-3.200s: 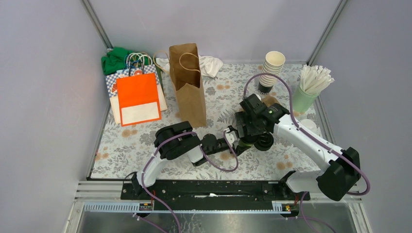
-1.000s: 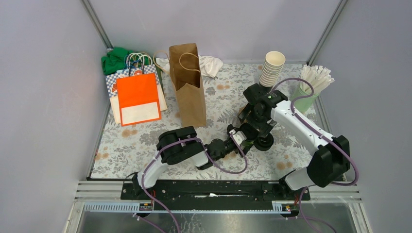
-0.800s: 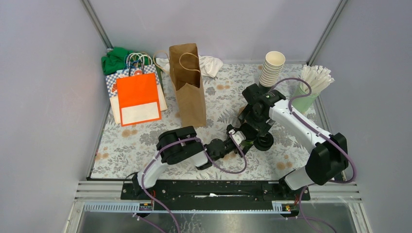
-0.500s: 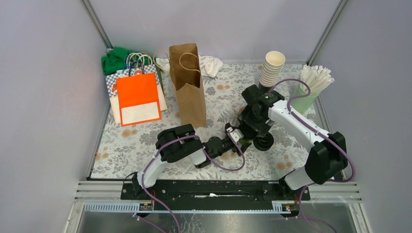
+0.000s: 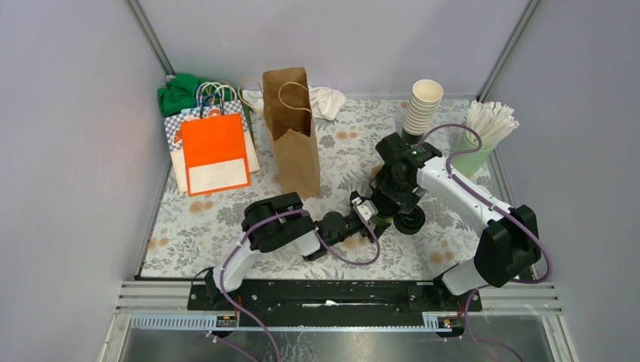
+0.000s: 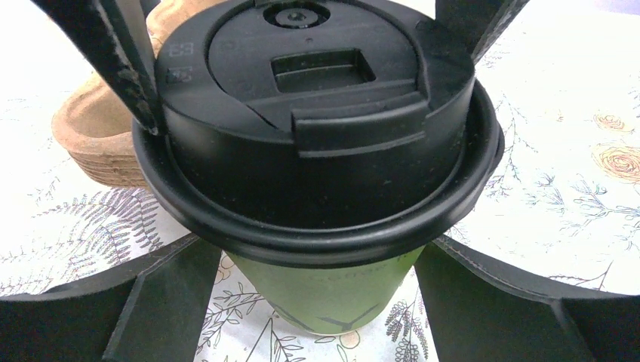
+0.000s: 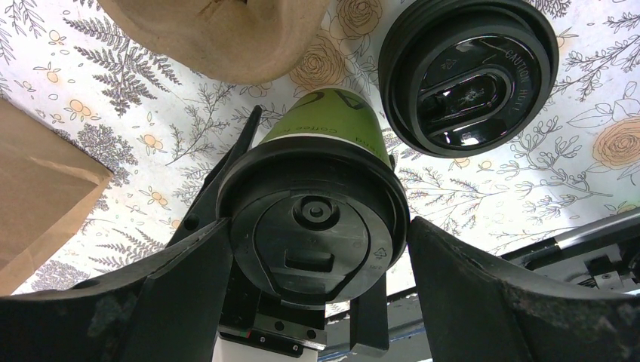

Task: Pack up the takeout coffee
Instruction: Close the cup lid on the coffee cup.

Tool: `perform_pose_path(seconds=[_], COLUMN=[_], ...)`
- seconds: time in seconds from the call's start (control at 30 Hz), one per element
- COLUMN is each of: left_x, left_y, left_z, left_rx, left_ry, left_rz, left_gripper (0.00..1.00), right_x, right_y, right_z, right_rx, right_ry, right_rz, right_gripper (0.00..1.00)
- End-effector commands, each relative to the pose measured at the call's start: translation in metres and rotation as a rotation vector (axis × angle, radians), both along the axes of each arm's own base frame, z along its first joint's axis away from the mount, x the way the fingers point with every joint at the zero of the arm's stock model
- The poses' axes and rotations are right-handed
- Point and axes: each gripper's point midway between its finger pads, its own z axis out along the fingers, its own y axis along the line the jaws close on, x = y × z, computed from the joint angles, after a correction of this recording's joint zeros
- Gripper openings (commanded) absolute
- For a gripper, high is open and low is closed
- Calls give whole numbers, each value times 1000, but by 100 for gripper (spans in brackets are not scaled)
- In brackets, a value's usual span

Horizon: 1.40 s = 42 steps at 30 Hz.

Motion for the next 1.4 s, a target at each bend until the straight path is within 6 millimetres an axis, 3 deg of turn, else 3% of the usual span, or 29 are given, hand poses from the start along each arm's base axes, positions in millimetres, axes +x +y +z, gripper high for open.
perform_pose_path(seconds=[0.0, 0.23, 0.6, 0.7, 0.77, 0.97, 1.07, 1.2, 1.37], left_x=[1, 1, -2, -2, -2, -1, -2, -2, -2], left_y=[-3, -3, -6, -6, -6, -6, -6, -5, -6], left_z=[19, 18, 18, 15, 15, 15, 15, 16, 16], left_rx=[-63, -54, -45, -30, -32, -33, -34, -36, -36], left_ry=[-21, -29, -34, -35, -38, -35, -34, -35, -34], left_rz=[-12, -12, -40, -39, -39, -36, -38, -37, -41], left_gripper=[98, 96, 89, 87, 86, 86, 86, 86, 86], right_x=[-13, -6, 8, 10, 11, 7, 4, -1, -6], right_y=[-7, -5, 2, 3, 3, 3, 2, 2, -1], right_z=[-41, -9, 22, 28, 27, 14, 5, -7, -22], right_rx=[-58, -47, -18, -13, -13, -20, -20, -19, -30], right_ry=[119, 74, 18, 2, -6, 32, 39, 64, 91], right_rz=[-12, -4, 12, 9, 7, 13, 11, 14, 16], right_gripper=[85, 99, 100, 96, 90, 89, 83, 91, 90])
